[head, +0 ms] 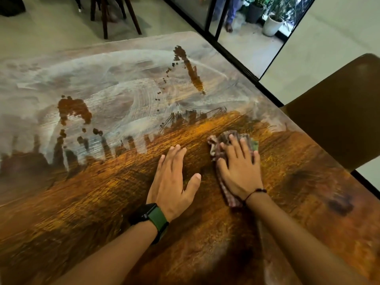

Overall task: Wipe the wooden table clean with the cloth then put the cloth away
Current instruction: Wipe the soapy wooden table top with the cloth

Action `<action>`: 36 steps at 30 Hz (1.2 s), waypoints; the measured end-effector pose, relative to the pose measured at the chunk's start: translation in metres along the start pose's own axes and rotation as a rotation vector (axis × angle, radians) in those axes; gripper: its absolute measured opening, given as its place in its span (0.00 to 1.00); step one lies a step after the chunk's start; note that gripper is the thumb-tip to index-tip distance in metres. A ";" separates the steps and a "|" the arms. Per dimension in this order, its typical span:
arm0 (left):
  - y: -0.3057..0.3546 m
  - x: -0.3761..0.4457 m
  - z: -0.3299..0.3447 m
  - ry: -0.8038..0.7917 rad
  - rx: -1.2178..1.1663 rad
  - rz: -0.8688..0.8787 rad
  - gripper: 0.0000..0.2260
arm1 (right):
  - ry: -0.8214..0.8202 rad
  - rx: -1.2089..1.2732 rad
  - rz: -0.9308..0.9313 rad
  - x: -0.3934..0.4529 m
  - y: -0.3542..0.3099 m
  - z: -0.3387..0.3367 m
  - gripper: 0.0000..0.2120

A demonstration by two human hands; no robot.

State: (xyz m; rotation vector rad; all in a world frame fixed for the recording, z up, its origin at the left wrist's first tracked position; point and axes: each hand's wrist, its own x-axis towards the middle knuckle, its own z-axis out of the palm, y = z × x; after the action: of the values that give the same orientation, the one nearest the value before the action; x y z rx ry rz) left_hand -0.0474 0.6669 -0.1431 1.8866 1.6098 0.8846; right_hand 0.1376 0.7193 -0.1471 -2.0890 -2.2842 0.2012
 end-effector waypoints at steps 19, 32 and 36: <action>0.066 0.045 0.067 -0.234 -0.100 0.115 0.35 | -0.043 0.019 -0.066 -0.072 0.015 0.002 0.34; 0.070 0.104 0.129 -0.183 0.133 0.218 0.40 | 0.019 0.059 0.308 0.096 0.140 -0.022 0.25; 0.069 0.103 0.127 -0.194 0.134 0.215 0.40 | -0.001 0.036 0.339 0.106 0.148 -0.024 0.26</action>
State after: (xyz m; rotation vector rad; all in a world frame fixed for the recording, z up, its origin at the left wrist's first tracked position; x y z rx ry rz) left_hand 0.1019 0.7608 -0.1608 2.1967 1.3996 0.6662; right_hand 0.2772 0.8388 -0.1480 -2.4416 -1.8952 0.2504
